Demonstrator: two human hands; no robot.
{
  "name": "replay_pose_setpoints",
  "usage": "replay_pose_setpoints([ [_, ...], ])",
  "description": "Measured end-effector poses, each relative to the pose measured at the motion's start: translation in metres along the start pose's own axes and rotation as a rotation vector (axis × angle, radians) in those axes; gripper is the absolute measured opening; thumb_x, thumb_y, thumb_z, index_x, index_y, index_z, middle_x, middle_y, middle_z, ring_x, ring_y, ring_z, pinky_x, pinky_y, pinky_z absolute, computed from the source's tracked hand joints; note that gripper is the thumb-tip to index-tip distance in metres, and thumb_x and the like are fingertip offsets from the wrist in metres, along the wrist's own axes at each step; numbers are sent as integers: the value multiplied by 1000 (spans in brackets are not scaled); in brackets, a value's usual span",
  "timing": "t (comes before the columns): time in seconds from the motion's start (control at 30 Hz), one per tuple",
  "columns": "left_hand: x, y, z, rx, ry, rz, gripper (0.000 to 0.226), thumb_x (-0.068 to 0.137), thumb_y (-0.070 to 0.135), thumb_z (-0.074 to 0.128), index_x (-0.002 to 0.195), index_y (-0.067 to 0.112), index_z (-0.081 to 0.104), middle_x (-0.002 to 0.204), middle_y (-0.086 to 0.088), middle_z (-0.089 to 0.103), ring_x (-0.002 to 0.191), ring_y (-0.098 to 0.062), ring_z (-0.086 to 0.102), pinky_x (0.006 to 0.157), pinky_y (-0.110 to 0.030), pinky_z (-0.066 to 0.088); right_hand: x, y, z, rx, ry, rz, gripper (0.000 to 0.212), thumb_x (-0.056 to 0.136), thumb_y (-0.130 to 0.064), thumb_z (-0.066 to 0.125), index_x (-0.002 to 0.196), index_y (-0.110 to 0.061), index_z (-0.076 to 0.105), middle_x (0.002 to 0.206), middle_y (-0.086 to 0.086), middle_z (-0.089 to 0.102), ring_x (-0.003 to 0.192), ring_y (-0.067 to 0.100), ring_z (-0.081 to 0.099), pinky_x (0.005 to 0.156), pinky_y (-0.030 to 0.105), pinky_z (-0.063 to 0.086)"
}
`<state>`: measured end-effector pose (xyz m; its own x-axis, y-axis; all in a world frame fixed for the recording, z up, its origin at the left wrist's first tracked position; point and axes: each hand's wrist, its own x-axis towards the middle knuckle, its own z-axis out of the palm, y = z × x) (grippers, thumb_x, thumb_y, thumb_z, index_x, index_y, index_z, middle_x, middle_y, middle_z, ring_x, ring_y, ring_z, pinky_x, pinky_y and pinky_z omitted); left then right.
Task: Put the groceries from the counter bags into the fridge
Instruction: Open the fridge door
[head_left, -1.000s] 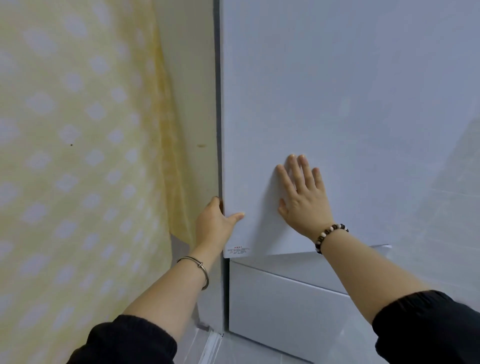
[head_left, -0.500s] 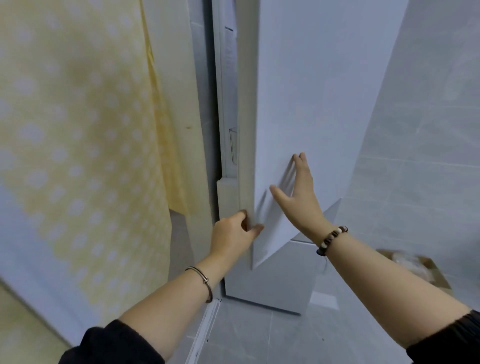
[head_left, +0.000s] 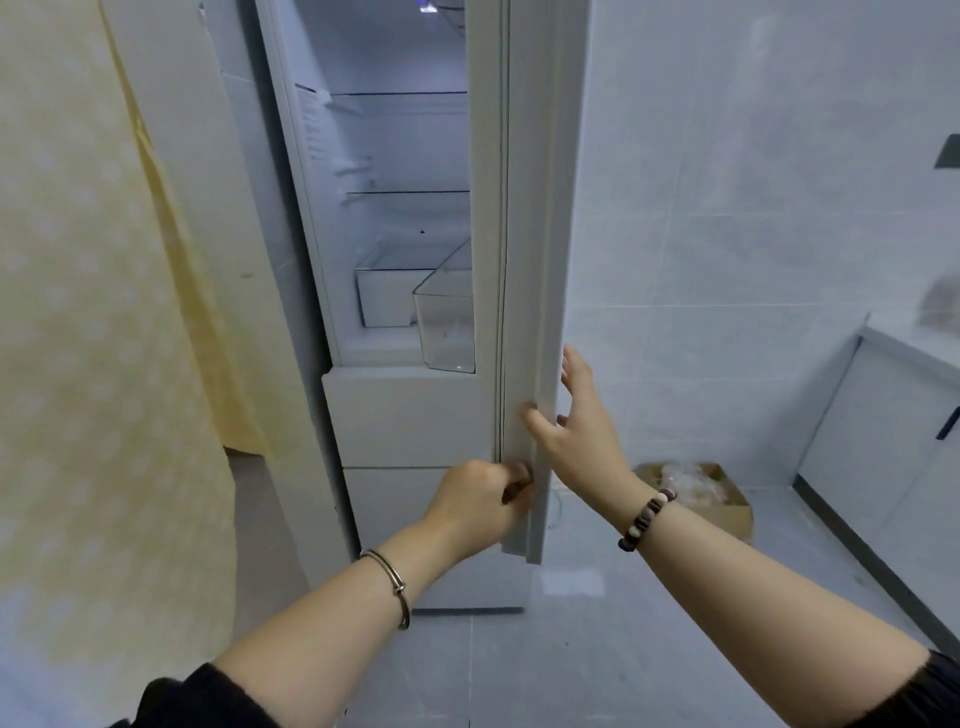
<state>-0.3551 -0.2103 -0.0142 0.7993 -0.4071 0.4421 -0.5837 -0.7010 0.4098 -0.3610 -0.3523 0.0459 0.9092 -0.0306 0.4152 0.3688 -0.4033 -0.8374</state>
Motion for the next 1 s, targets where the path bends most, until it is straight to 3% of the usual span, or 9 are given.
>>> replay_pose_setpoints([
  [0.13,14,9,10,143,251,347,19,82,20,54,67,12,61,59,-2,59,51,-22,54,43,-29,45,-7,8,-43,-96,-43,-57,60,86,-16,56,139,-35,36,120,-25,56,104,2,58,84,26,53],
  [0.23,37,25,2,158,414,533,7,82,10,58,85,9,64,80,-7,63,72,-23,58,58,-33,50,-13,15,-70,-136,10,-76,44,89,-8,56,129,-24,49,110,-26,58,100,-5,57,78,9,46],
  [0.33,69,43,-13,145,580,618,23,78,3,57,101,7,60,108,-14,58,103,-30,53,87,-39,47,-16,30,-94,-206,105,5,27,90,-9,56,116,-16,56,106,-3,65,100,13,60,86,30,50],
  [0.43,97,54,-24,296,649,535,44,77,6,54,119,13,47,127,-9,41,125,-31,38,106,-49,28,-15,44,-117,-291,197,101,16,90,-11,55,105,-5,56,96,14,65,89,28,60,81,46,50],
  [0.53,118,66,-23,440,578,377,53,80,22,54,131,12,42,132,-10,43,132,-32,34,110,-55,17,-12,55,-136,-329,270,157,12,90,-11,54,95,0,54,85,19,61,79,32,57,69,41,47],
  [0.63,131,83,-11,386,503,319,50,85,31,49,126,4,51,113,-15,57,122,-37,47,105,-58,30,-11,61,-150,-275,331,208,13,91,-10,52,85,2,50,73,17,53,66,26,48,57,33,36],
  [0.73,139,100,5,236,547,313,40,81,21,66,113,0,57,98,-16,55,106,-37,52,94,-50,45,-9,65,-159,-199,396,244,22,93,-8,50,71,-5,46,62,6,42,57,18,38,53,29,29],
  [0.83,149,112,21,172,591,313,38,77,17,70,109,0,57,96,-16,53,100,-34,50,89,-41,45,-4,75,-172,-132,444,284,32,94,-8,50,63,-6,41,60,6,37,56,16,33,55,27,26],
  [1.0,166,127,43,191,639,328,41,75,18,72,110,3,57,95,-14,53,96,-29,43,91,-41,45,9,96,-194,-92,516,328,28,93,-11,51,67,-10,38,64,7,29,60,18,27,57,29,21],
])
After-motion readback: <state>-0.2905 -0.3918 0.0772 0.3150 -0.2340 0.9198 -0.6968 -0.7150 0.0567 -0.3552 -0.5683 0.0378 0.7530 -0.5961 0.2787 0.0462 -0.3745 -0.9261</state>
